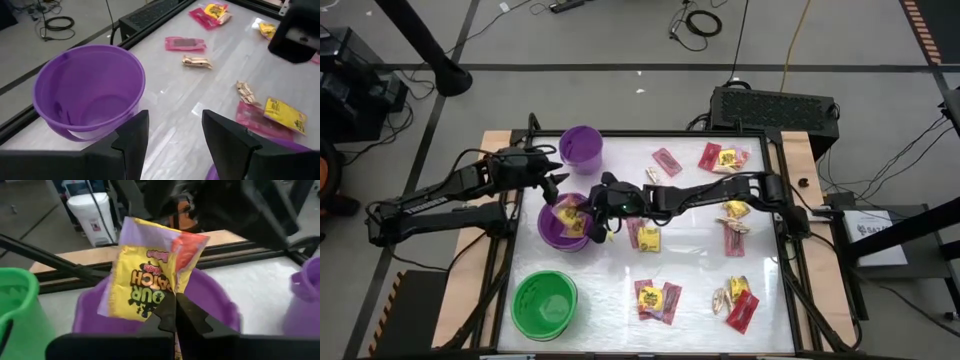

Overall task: Sort candy by brand, put in halloween buckets
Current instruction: Put the yellow candy into the bottom purple bucket

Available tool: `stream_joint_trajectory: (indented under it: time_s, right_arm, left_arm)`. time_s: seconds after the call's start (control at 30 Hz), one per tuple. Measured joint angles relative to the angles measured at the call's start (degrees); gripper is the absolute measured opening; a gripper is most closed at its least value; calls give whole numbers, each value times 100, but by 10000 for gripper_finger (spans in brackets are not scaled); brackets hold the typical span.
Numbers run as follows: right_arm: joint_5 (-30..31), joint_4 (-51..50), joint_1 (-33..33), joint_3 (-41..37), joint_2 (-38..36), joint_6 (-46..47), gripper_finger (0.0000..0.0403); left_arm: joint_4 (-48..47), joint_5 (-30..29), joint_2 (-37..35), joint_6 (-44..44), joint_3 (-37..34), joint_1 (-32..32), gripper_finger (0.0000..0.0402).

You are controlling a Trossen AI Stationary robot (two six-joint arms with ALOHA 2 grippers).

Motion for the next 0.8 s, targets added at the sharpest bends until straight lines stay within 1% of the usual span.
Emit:
stream_joint_trajectory:
  time_s: [0.1,0.23,0.5,0.57,0.67,0.8]
  right_arm:
    - [-3,117,23,-2,7,184,5]
    - [3,86,42,0,1,274,21]
    - [3,93,50,0,3,285,70]
    - [3,94,49,0,-7,473,81]
    - [3,-89,45,0,-148,790,93]
    - [11,-883,39,0,-660,1069,97]
  left_arm:
    - [-25,16,0,-11,0,-7,191]
    - [-20,121,0,57,-2,-7,191]
    - [-29,134,1,142,-2,-7,191]
    - [-29,134,2,144,-2,-7,191]
    - [-29,138,0,144,-2,-7,191]
    - [-4,205,0,157,-2,-7,191]
